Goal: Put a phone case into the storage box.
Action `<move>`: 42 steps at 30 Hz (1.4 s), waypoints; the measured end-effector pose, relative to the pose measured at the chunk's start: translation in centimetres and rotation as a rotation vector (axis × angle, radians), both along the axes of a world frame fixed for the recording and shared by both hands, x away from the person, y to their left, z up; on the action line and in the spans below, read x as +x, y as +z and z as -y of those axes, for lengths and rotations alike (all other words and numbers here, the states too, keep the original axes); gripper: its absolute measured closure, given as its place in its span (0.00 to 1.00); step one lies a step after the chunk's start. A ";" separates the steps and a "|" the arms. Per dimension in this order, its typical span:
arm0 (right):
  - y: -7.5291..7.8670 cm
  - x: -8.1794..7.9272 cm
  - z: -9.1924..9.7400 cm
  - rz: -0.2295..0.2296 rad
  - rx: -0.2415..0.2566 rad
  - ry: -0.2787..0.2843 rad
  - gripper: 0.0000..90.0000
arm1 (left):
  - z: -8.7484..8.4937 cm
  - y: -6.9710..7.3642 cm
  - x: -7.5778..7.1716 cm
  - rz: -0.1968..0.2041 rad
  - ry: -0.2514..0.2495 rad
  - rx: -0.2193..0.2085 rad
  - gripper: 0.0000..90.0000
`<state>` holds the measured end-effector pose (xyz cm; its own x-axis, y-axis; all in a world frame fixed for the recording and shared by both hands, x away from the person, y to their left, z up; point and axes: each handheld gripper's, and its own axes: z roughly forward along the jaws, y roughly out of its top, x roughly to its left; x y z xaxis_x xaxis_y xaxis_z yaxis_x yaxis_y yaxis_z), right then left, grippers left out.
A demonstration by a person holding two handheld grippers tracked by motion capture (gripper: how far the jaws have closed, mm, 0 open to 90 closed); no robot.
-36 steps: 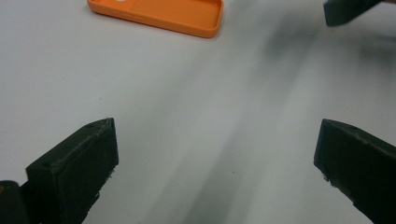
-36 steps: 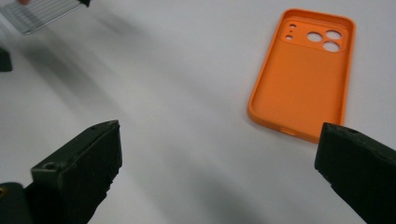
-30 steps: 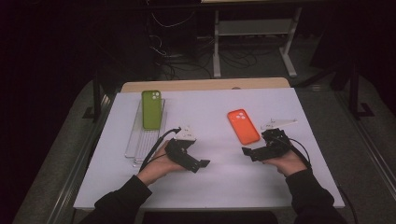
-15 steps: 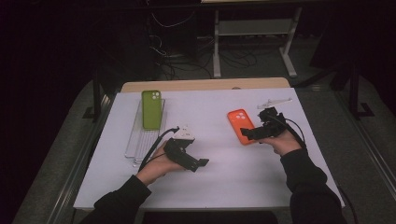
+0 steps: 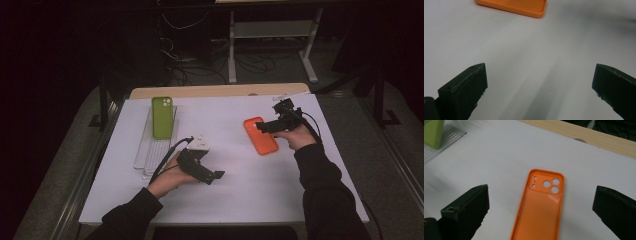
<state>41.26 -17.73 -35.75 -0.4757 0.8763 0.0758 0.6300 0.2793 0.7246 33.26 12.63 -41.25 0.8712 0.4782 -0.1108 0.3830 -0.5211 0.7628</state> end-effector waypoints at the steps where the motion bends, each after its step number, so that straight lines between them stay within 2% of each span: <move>1: 0.0 0.2 -0.1 -0.003 0.002 -0.013 0.00 | 0.0 0.0 0.0 -0.001 -0.002 0.000 0.00; 4: -0.2 1.0 -0.1 -0.002 -0.004 -0.054 0.00 | 0.0 0.0 0.1 -0.004 -0.001 -0.001 0.00; 9: -0.3 1.8 -0.1 -0.005 0.000 -0.091 0.00 | -0.1 0.0 0.2 -0.004 0.008 -0.001 0.00; 11: -0.3 2.0 -0.1 -0.008 -0.003 -0.105 0.00 | -0.1 0.0 0.2 -0.007 0.011 -0.016 0.00; 19: -1.3 2.6 -0.8 -0.033 -0.016 -0.107 0.00 | 0.0 0.0 0.1 -0.012 0.018 -0.027 0.00; 23: -1.9 2.8 -1.4 -0.058 -0.032 -0.100 0.00 | 0.0 0.0 0.1 -0.012 0.022 -0.032 0.00; 24: -2.1 2.8 -1.4 -0.065 -0.039 -0.097 0.00 | -0.2 0.1 0.2 -0.001 0.001 0.004 0.00; 25: -2.3 2.9 -1.5 -0.071 -0.041 -0.095 0.00 | -0.1 0.1 0.1 -0.011 0.014 -0.023 0.00; 26: -2.5 3.0 -1.5 -0.074 -0.045 -0.091 0.00 | 0.0 0.1 0.1 -0.011 0.015 -0.025 0.00; 30: -3.3 3.0 -1.8 -0.119 -0.052 -0.099 0.00 | -0.1 0.0 0.1 -0.013 0.008 -0.012 0.00; 36: -4.3 3.3 -2.4 -0.166 -0.094 -0.080 0.00 | -0.1 0.0 0.2 -0.017 0.012 -0.008 0.00; 38: -4.5 3.2 -2.6 -0.195 -0.105 -0.081 0.00 | -0.1 -0.1 0.2 -0.022 0.015 -0.005 0.00; 40: -4.9 3.3 -2.8 -0.203 -0.132 -0.077 0.00 | -0.1 -0.1 0.2 -0.021 0.015 -0.001 0.00; 42: -5.3 3.2 -3.0 -0.238 -0.136 -0.078 0.00 | -0.1 -0.1 0.2 -0.023 0.013 0.000 0.00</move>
<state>44.51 -14.72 -41.04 -0.3891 0.9195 0.0562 0.8015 0.3078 0.5127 33.45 12.69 -41.33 0.8622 0.4894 -0.1310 0.4074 -0.5160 0.7535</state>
